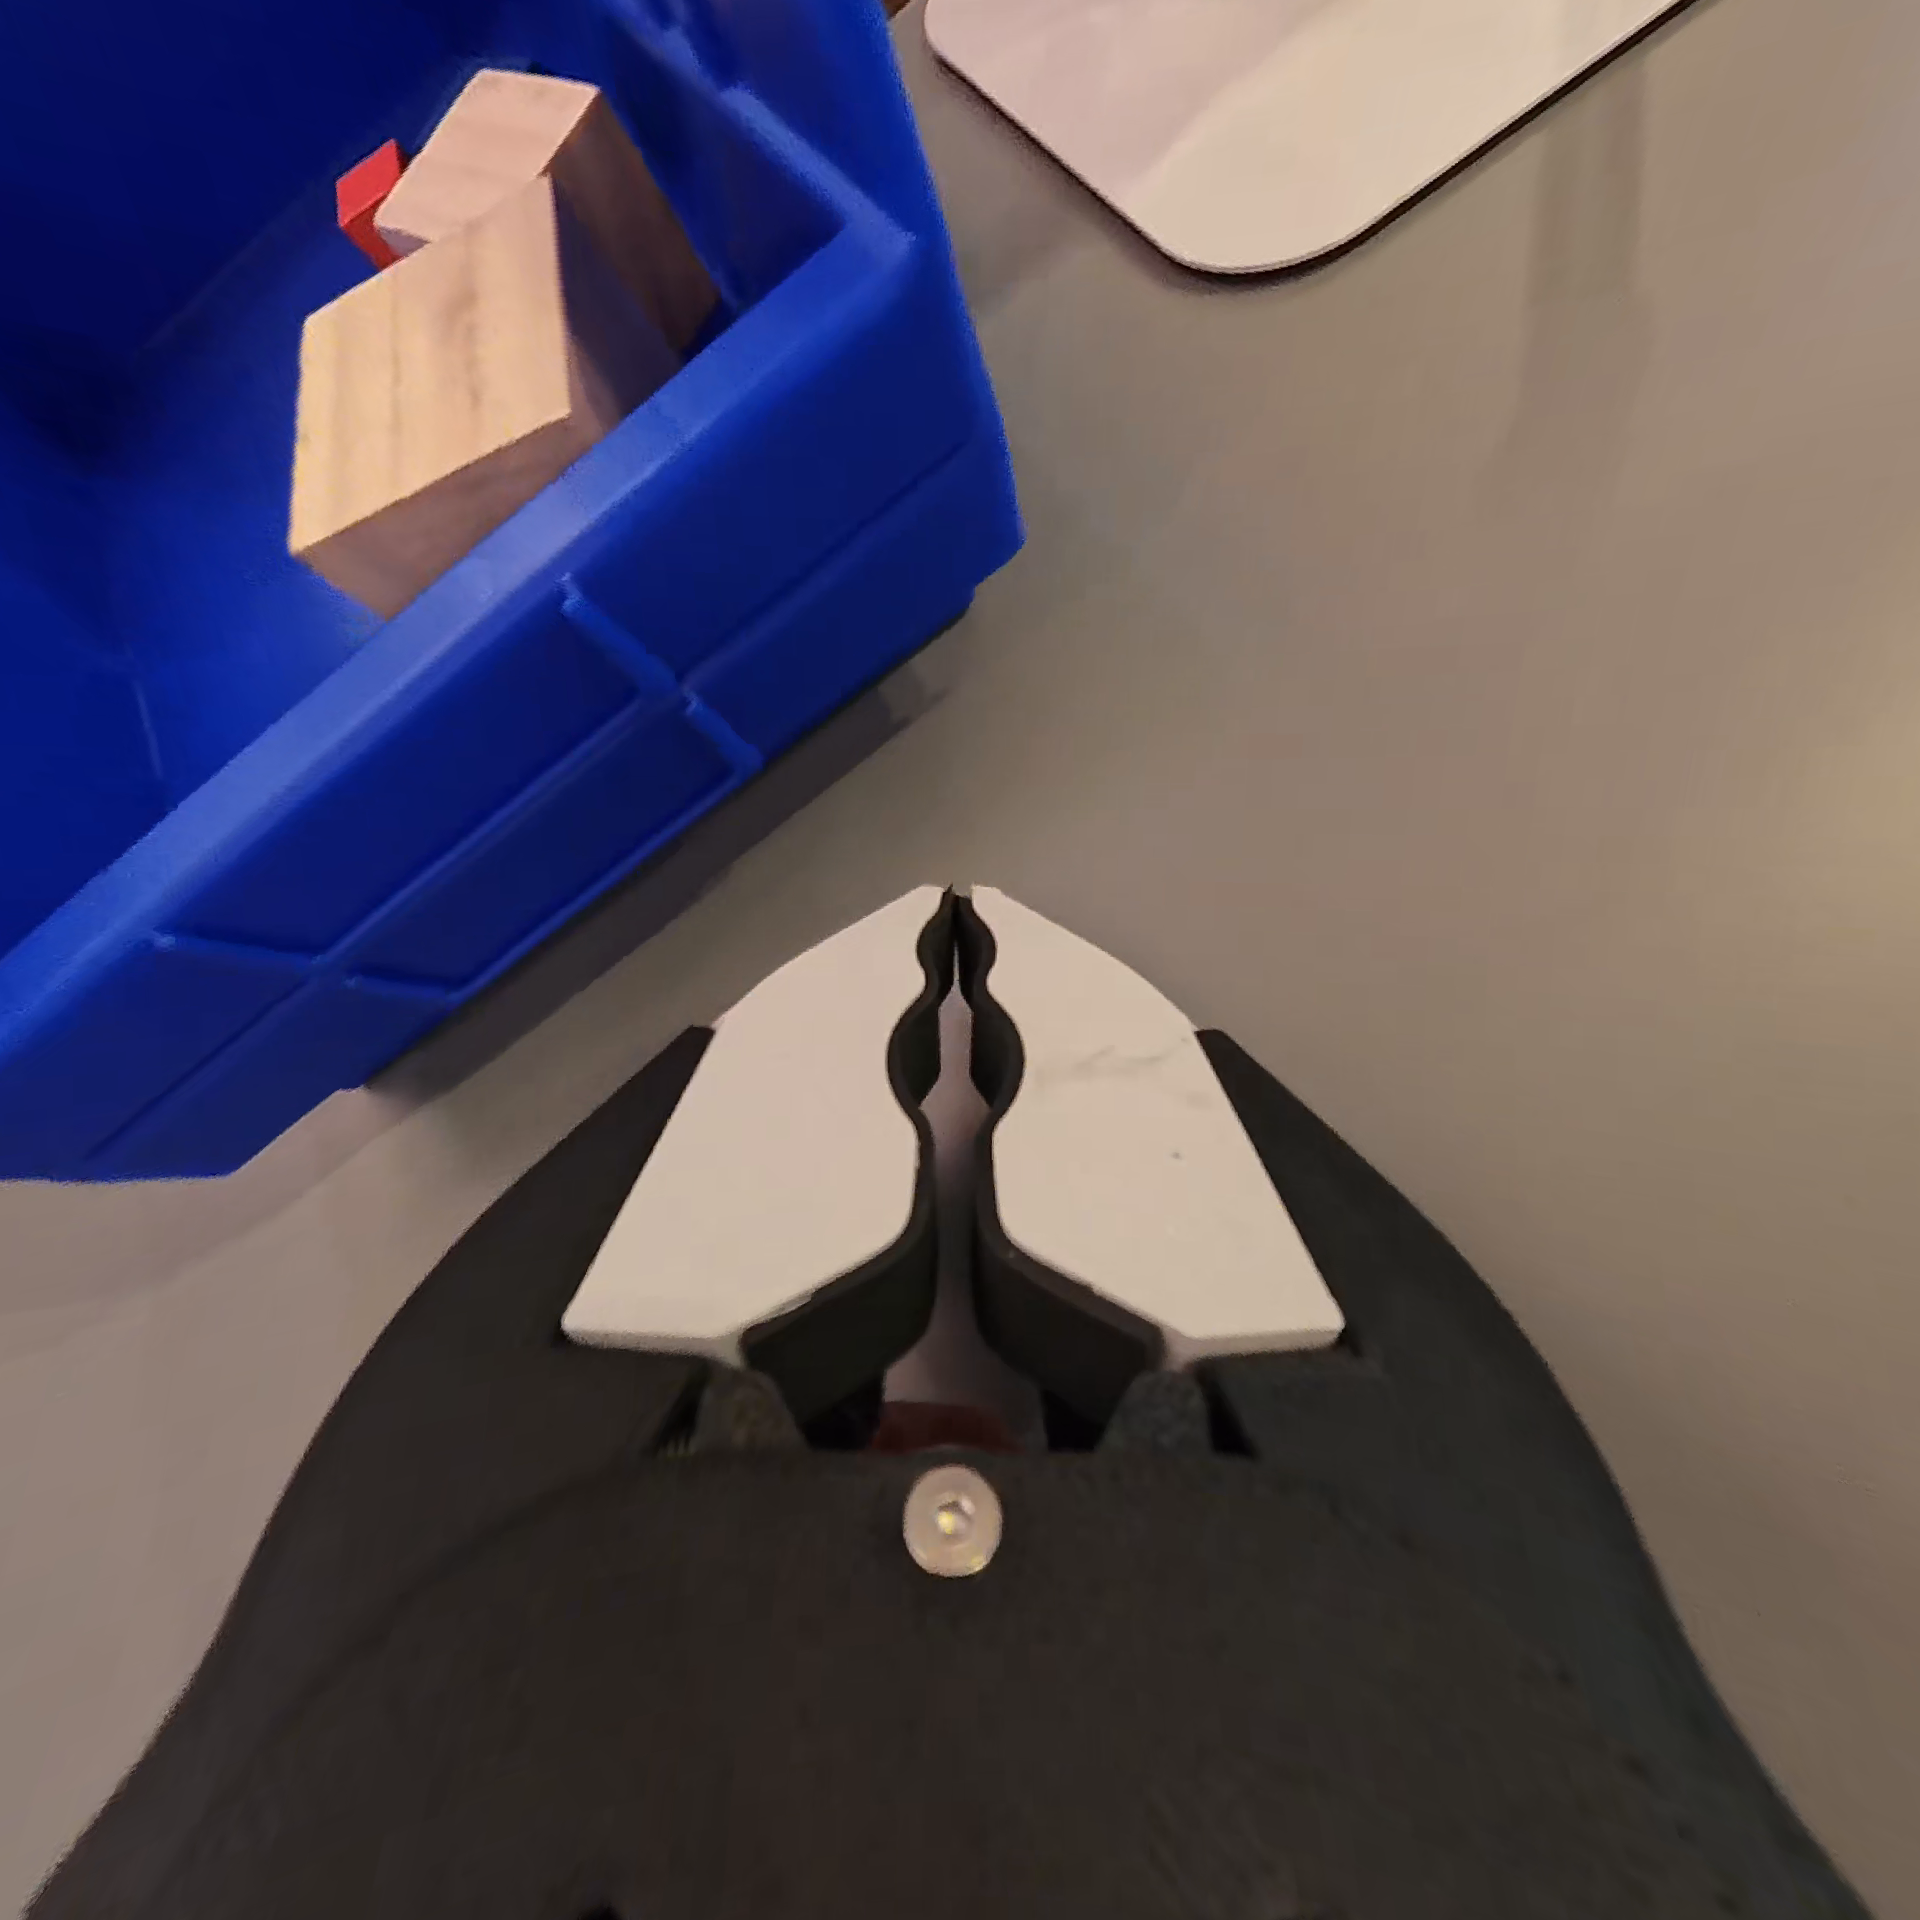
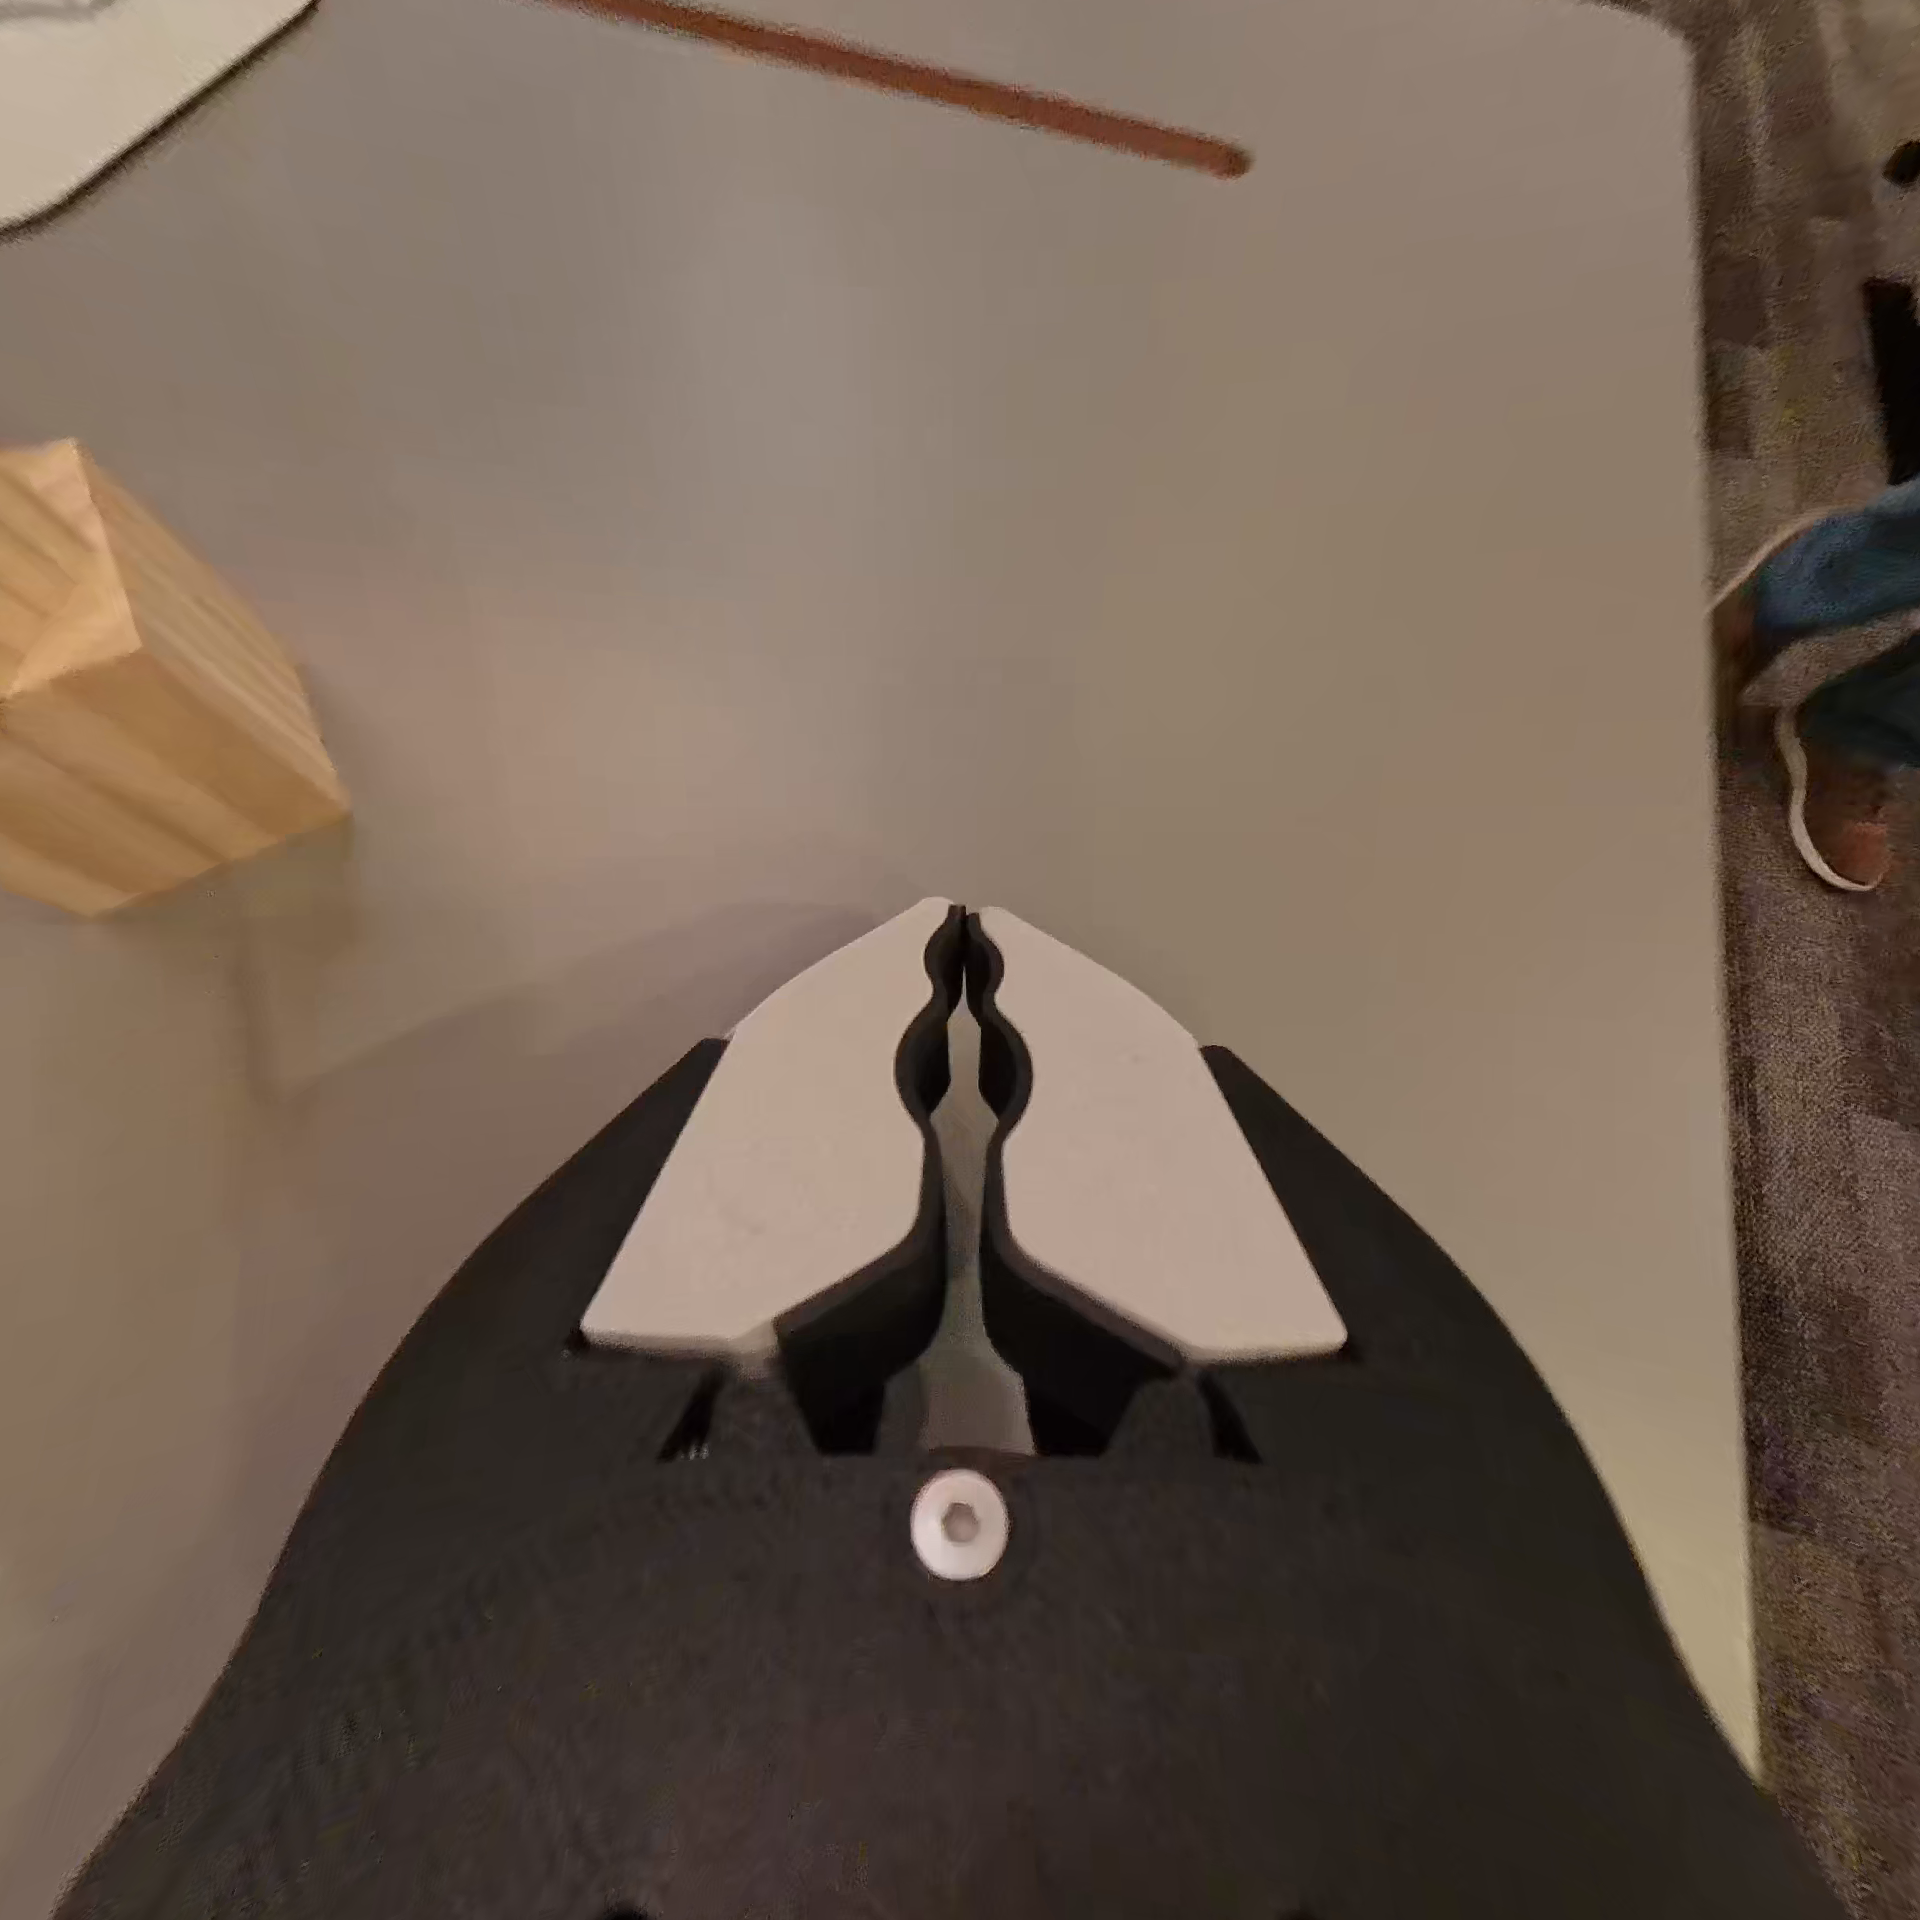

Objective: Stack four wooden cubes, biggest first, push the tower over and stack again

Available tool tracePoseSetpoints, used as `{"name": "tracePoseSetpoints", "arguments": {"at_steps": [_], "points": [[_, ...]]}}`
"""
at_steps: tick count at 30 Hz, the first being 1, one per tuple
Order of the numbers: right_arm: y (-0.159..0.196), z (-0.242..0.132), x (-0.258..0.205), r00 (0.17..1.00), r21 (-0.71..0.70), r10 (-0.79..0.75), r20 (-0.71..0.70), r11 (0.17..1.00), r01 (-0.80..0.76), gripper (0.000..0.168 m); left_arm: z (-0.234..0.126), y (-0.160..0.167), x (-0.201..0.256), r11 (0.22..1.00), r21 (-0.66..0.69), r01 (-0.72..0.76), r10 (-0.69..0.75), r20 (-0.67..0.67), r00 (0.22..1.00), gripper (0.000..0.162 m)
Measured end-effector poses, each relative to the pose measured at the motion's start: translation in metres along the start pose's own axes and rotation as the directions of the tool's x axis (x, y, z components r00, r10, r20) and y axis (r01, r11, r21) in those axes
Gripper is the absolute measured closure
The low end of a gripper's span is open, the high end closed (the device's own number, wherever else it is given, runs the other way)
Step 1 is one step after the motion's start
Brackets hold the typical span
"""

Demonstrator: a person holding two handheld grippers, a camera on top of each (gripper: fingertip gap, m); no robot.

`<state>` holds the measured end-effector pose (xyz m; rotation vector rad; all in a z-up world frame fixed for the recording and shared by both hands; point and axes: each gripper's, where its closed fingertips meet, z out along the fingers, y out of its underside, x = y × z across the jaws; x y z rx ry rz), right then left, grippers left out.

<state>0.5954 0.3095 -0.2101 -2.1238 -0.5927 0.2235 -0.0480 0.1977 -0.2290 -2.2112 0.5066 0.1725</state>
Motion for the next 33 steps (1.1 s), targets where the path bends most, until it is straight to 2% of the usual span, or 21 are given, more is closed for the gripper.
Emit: {"name": "tracePoseSetpoints", "arguments": {"at_steps": [5,8,10,12,13,15,19,23,26,33], "points": [[-0.009,-0.022,0.037,0.99,0.092,0.095,-0.105,0.992,-0.085,0.168,-0.01,0.011,-0.009,1.0,0.003,0.014,-0.015,0.008,1.0,0.162],[-0.021,-0.014,0.021,0.99,0.089,0.072,-0.122,0.994,-0.061,0.168,-0.017,0.017,-0.015,1.0,0.01,0.027,-0.027,0.016,1.0,0.162],[-0.041,0.011,-0.048,1.0,0.058,-0.01,-0.01,0.998,0.01,0.168,-0.02,0.019,-0.018,0.999,0.019,0.042,-0.043,0.015,0.999,0.162],[-0.056,0.038,-0.15,0.969,0.008,-0.236,0.07,0.972,0.236,0.167,-0.022,0.021,-0.022,0.998,0.022,0.06,-0.06,0.017,0.998,0.162],[-0.065,0.044,-0.185,0.952,0.024,-0.29,0.099,0.957,0.289,0.168,-0.023,0.022,-0.025,0.997,0.026,0.07,-0.071,0.023,0.997,0.162],[-0.074,0.051,-0.21,0.951,0.035,-0.286,0.119,0.958,0.284,0.168,-0.028,0.021,-0.03,0.993,0.051,0.104,-0.105,0.025,0.994,0.162],[-0.074,0.038,-0.193,0.963,0.052,-0.234,0.132,0.972,0.229,0.168,-0.037,0.033,-0.043,0.989,0.054,0.14,-0.142,0.044,0.989,0.162],[-0.047,0.024,-0.185,0.951,0.039,-0.26,0.167,0.966,0.257,0.168,-0.045,0.041,-0.064,0.979,0.08,0.185,-0.191,0.078,0.979,0.162],[-0.03,0.023,-0.176,0.949,0.016,-0.26,0.179,0.965,0.261,0.168,-0.052,0.045,-0.079,0.971,0.11,0.213,-0.225,0.112,0.968,0.162],[-0.026,0.027,-0.184,0.927,0.018,-0.301,0.224,0.952,0.305,0.168,-0.068,0.06,-0.109,0.964,0.145,0.225,-0.25,0.191,0.949,0.162]]}}
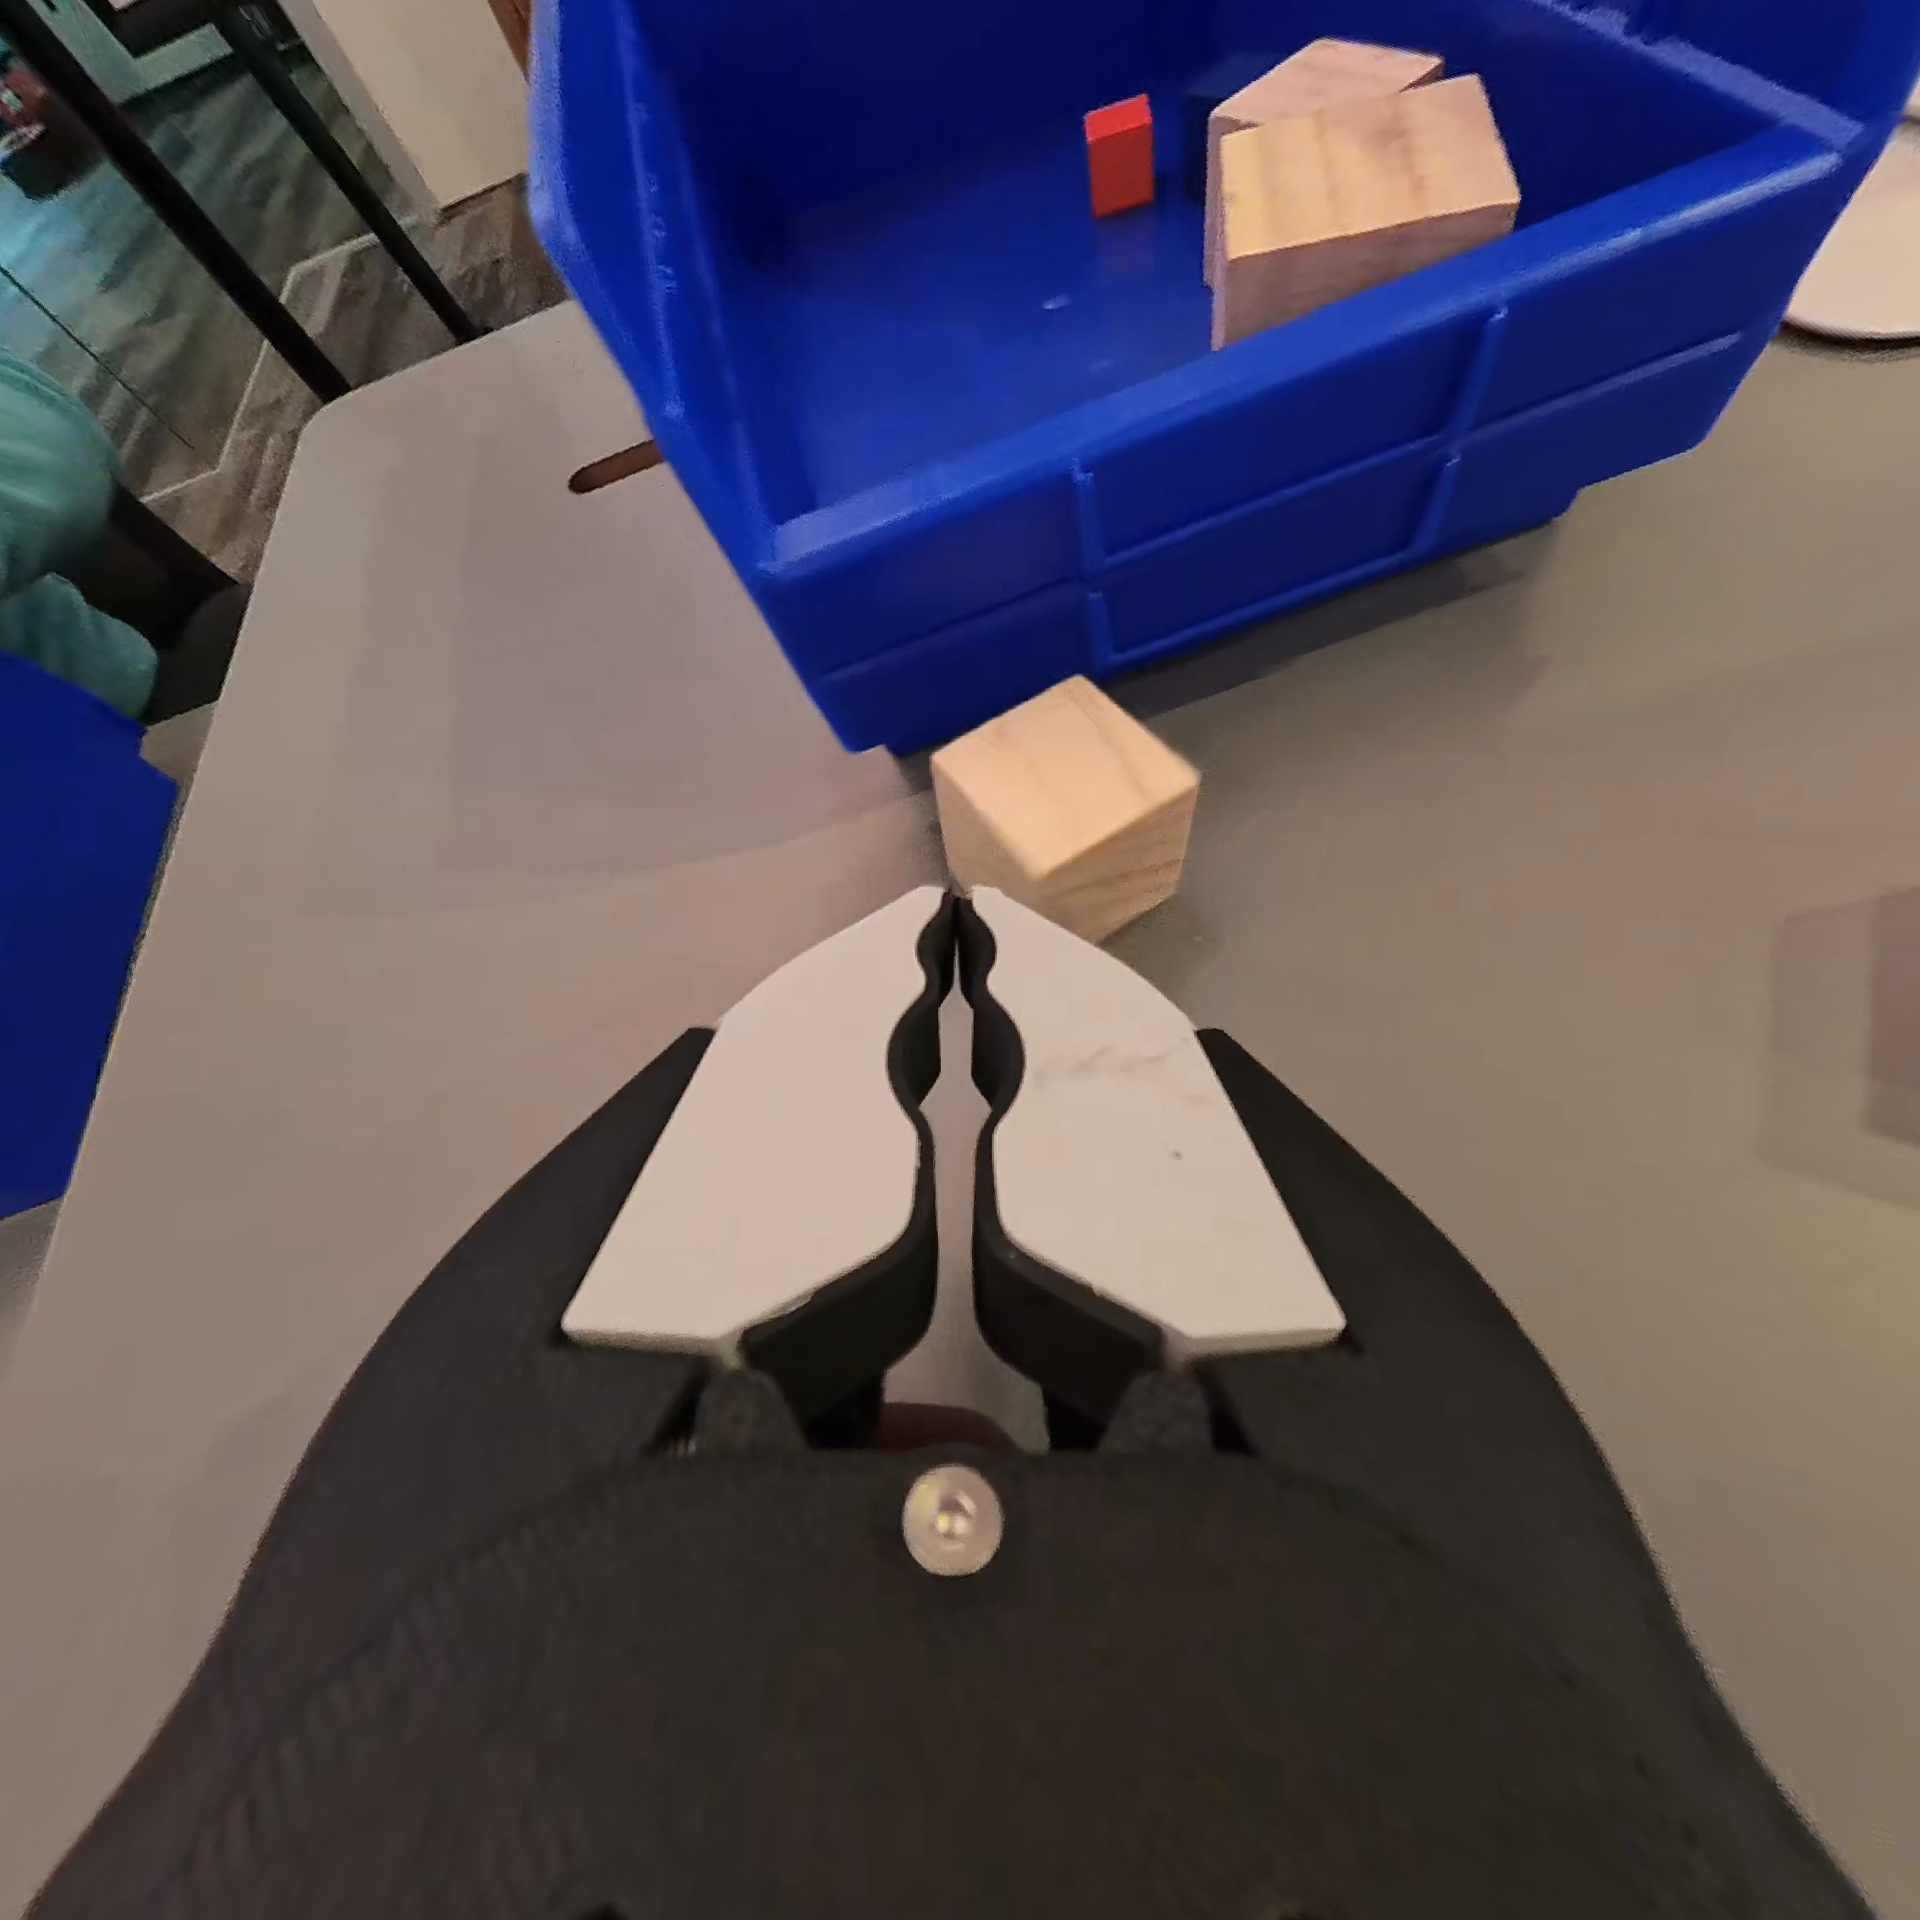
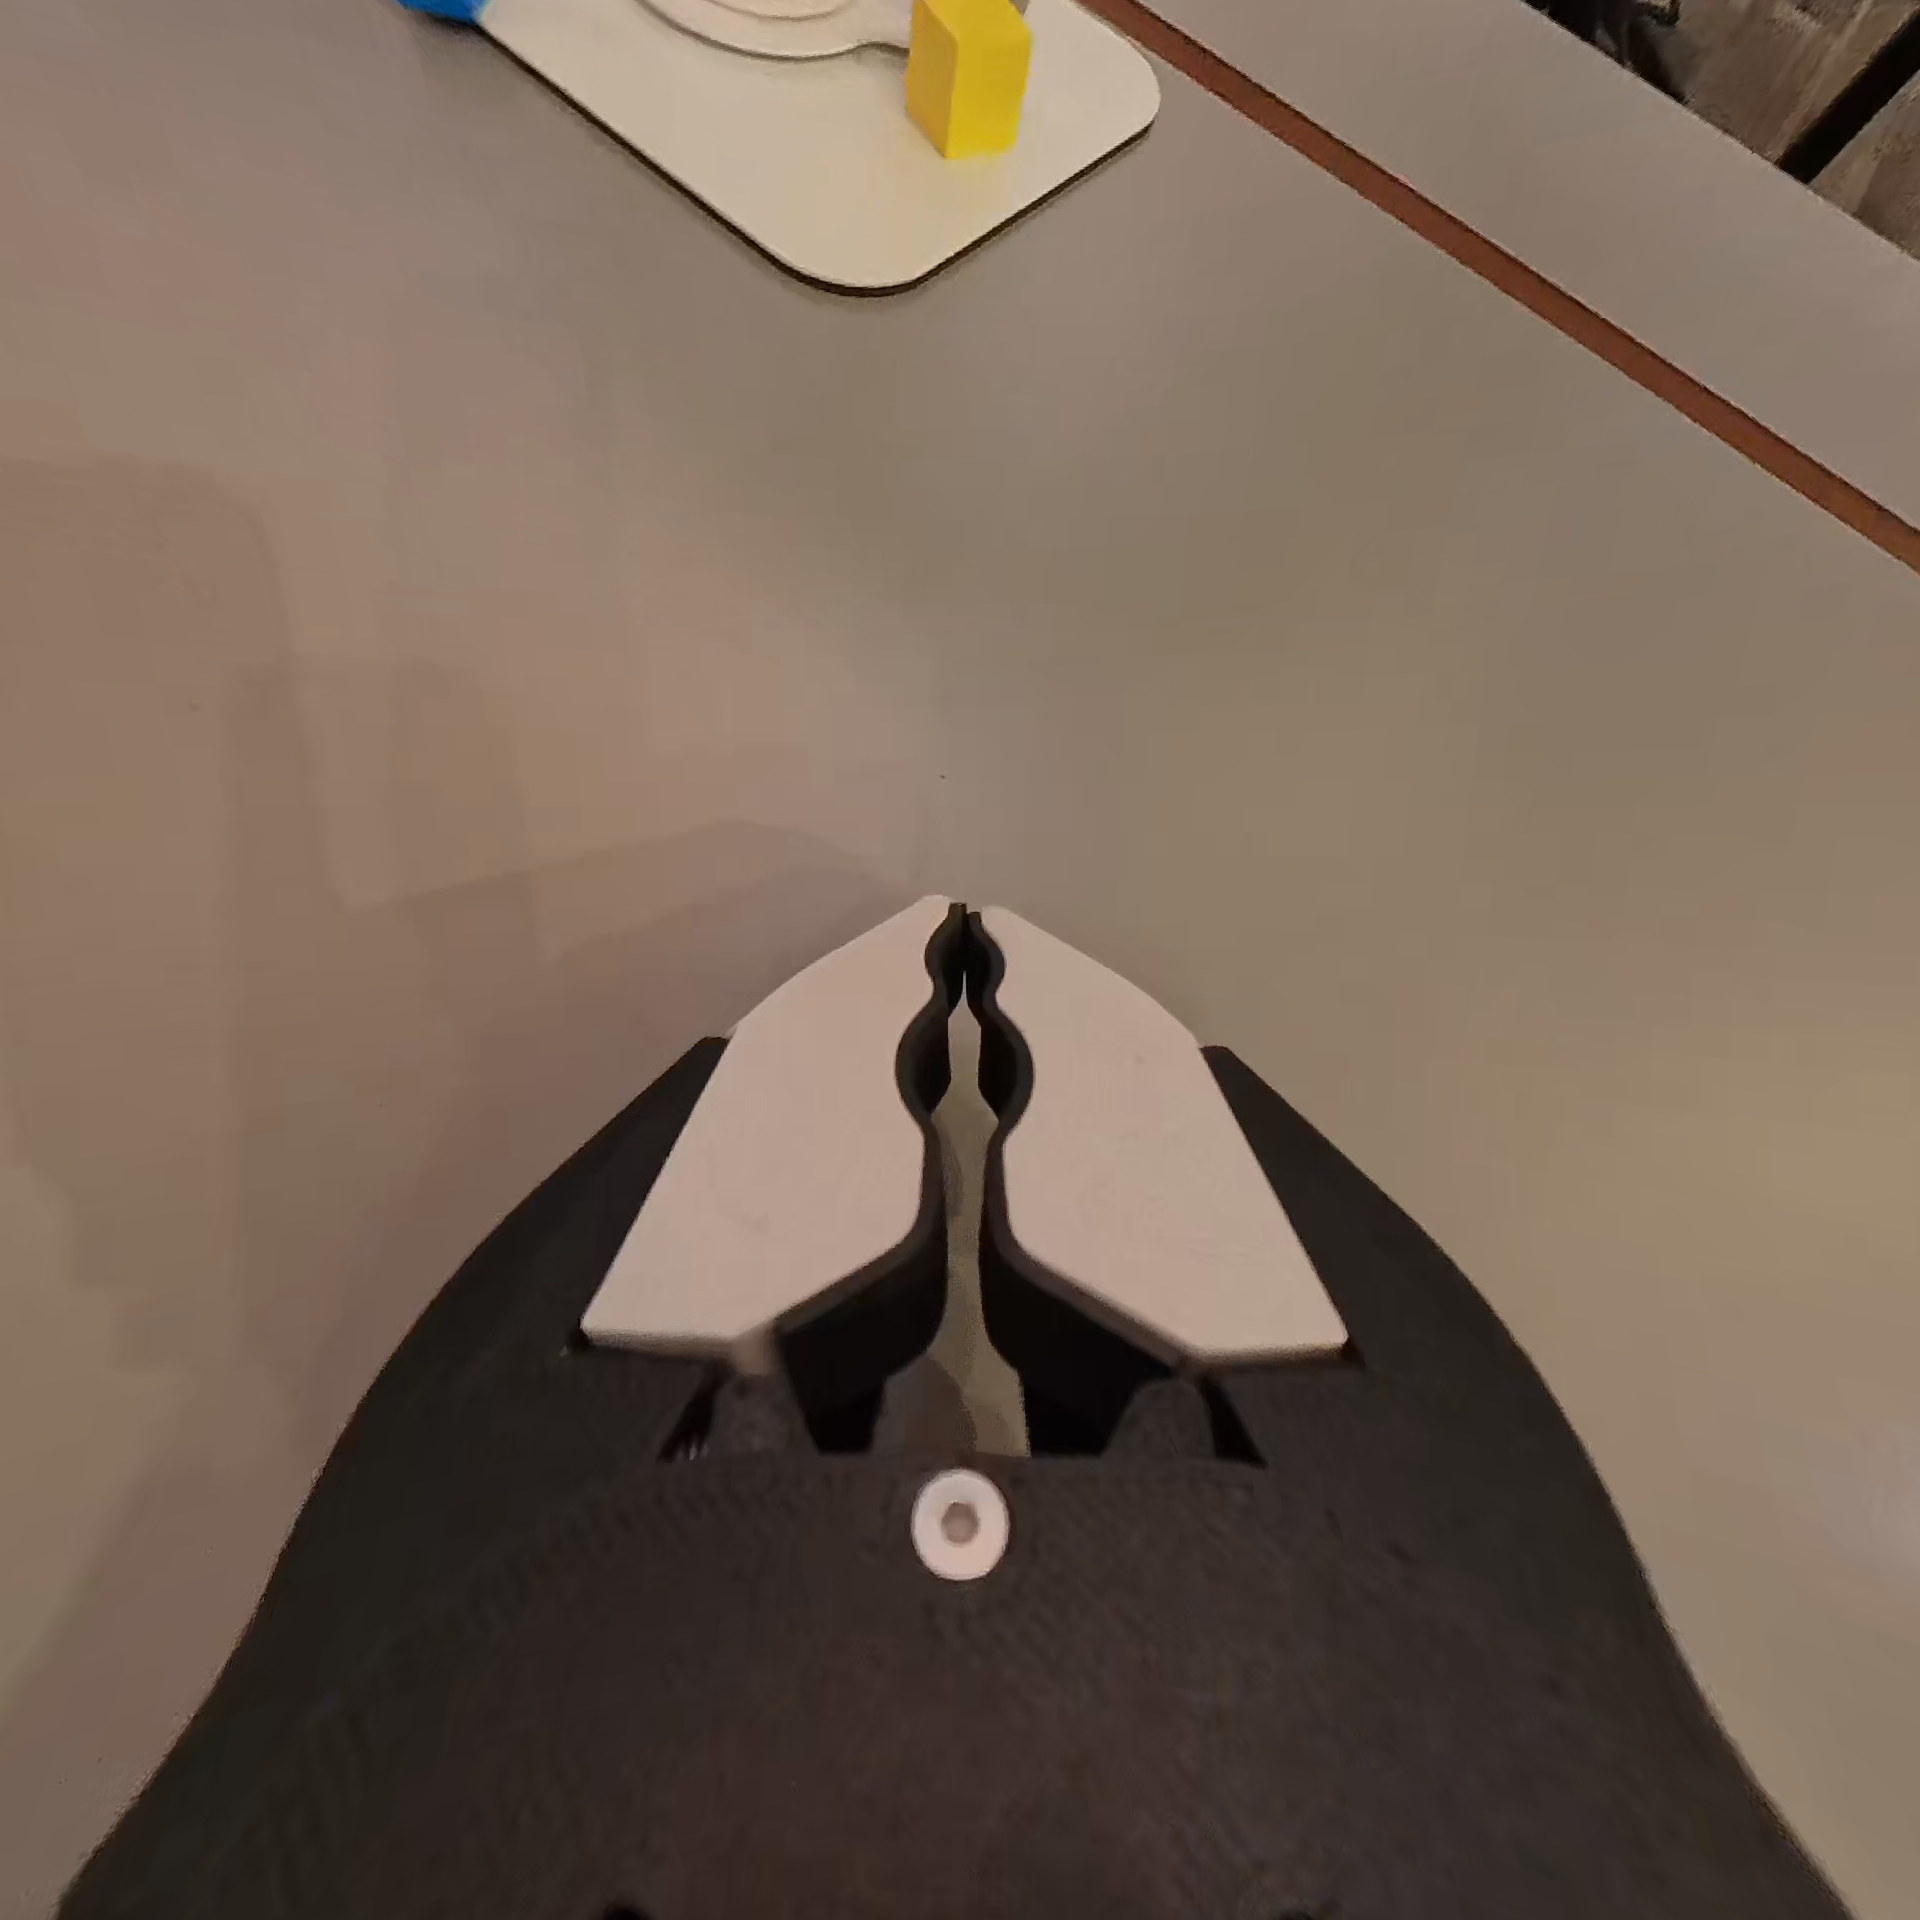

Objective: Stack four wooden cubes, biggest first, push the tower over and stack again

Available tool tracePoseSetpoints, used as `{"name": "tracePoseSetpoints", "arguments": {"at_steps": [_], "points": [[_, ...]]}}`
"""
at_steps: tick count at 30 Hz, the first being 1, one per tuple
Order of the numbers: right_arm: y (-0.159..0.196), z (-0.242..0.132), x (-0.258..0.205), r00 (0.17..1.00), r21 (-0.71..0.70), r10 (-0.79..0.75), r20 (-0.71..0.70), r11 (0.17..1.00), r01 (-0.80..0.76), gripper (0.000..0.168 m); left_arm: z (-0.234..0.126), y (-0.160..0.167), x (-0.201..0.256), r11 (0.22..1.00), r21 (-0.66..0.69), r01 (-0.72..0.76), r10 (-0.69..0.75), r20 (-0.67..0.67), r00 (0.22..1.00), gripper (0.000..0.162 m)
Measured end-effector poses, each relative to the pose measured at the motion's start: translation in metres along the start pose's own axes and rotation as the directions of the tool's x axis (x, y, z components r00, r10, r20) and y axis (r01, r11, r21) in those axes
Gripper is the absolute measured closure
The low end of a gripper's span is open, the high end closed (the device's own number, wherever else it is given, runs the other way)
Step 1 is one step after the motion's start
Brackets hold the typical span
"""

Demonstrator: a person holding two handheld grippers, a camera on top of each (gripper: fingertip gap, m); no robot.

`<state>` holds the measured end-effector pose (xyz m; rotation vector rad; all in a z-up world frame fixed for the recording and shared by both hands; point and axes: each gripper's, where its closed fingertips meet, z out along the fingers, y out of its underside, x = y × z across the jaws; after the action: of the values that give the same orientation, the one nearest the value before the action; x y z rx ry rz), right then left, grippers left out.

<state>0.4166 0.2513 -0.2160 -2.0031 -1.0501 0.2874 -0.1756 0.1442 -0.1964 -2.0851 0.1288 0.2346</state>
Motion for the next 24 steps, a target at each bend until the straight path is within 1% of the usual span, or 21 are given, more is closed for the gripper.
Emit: {"name": "tracePoseSetpoints", "arguments": {"at_steps": [4,11,12,13,15,18,20,22,24], "points": [[-0.002,0.002,-0.007,1.0,0.009,-0.011,0.026,1.0,0.011,0.168,-0.001,0.003,-0.007,0.999,0.01,0.031,-0.031,-0.007,1.0,0.162],[0.004,0.009,-0.018,0.997,-0.027,-0.037,0.064,0.999,0.039,0.168,0.003,0.006,0.001,1.0,-0.022,-0.017,0.017,-0.031,0.999,0.162],[0.004,0.01,-0.018,0.997,-0.031,-0.035,0.07,0.999,0.037,0.168,0.004,0.006,0.001,1.0,-0.022,-0.02,0.019,-0.034,0.999,0.16],[0.005,0.01,-0.018,0.997,-0.032,-0.032,0.074,0.999,0.034,0.168,0.005,0.005,0.002,1.0,-0.023,-0.019,0.018,-0.035,0.999,0.151],[0.005,0.011,-0.019,0.996,-0.036,-0.034,0.078,0.999,0.037,0.168,0.008,0.006,0.001,0.999,-0.038,0.0,-0.001,-0.03,1.0,0.12],[0.006,0.012,-0.02,0.996,-0.045,-0.044,0.08,0.998,0.047,0.168,0.014,0.005,0.005,0.998,-0.061,0.024,-0.027,-0.042,0.999,0.092],[0.007,0.012,-0.022,0.995,-0.05,-0.05,0.083,0.997,0.054,0.168,0.022,0.007,0.01,0.995,-0.102,0.021,-0.026,-0.05,0.998,0.081],[0.007,0.013,-0.023,0.995,-0.052,-0.054,0.085,0.997,0.058,0.168,0.031,0.011,0.017,0.987,-0.158,-0.016,0.006,-0.062,0.998,0.075],[0.007,0.013,-0.024,0.995,-0.052,-0.056,0.087,0.997,0.061,0.168,0.039,0.013,0.026,0.979,-0.195,-0.052,0.036,-0.089,0.995,0.077]]}}
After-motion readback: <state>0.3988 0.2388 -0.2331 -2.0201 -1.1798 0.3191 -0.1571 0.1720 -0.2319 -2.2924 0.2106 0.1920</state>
